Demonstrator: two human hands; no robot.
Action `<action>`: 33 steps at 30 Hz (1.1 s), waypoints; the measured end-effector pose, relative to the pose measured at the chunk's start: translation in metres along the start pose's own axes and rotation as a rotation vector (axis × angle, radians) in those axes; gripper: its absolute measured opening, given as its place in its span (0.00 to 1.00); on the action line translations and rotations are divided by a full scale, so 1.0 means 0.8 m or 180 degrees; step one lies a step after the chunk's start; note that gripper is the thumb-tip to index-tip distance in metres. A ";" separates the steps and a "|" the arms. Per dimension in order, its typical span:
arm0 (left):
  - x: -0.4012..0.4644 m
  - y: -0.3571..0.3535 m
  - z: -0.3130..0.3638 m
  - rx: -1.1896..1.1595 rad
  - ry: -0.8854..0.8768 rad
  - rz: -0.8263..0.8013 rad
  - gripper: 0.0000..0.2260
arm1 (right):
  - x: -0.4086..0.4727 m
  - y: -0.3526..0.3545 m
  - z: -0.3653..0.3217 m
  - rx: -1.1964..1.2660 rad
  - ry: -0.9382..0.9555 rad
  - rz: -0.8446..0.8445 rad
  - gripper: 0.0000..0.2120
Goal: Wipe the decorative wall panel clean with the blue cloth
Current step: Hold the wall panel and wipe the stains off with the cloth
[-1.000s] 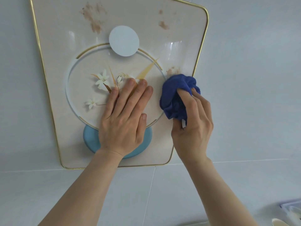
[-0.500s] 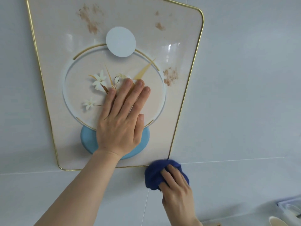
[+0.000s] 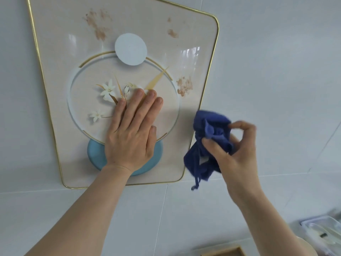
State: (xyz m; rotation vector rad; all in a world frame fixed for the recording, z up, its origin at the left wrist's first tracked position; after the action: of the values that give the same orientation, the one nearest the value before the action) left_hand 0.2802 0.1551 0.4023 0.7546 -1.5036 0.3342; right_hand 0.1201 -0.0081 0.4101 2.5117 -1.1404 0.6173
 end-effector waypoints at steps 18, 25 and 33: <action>0.002 0.000 0.001 0.0078 -0.0027 -0.0049 0.27 | 0.056 -0.104 -0.063 -0.2544 0.2778 0.0698 0.28; 0.003 0.000 0.001 0.0101 0.0002 -0.0080 0.26 | 0.075 -0.107 -0.064 -0.2328 0.2976 0.1354 0.16; 0.003 0.001 0.000 0.0059 0.0004 -0.0118 0.27 | 0.086 -0.083 -0.064 -0.2246 0.3374 0.1374 0.12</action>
State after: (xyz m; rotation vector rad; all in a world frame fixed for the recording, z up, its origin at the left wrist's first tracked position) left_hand 0.2795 0.1552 0.4047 0.7960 -1.4854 0.3210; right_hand 0.1985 0.0136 0.4818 1.0595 -1.1322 1.1792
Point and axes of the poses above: each hand's wrist, its own x-axis towards the middle knuckle, its own y-axis out of the back of the hand, z = x × y, the point moved 6 cm from there along x, towards the middle knuckle, and after that the axes turned 9 degrees about -x, right-handed, at the moved point
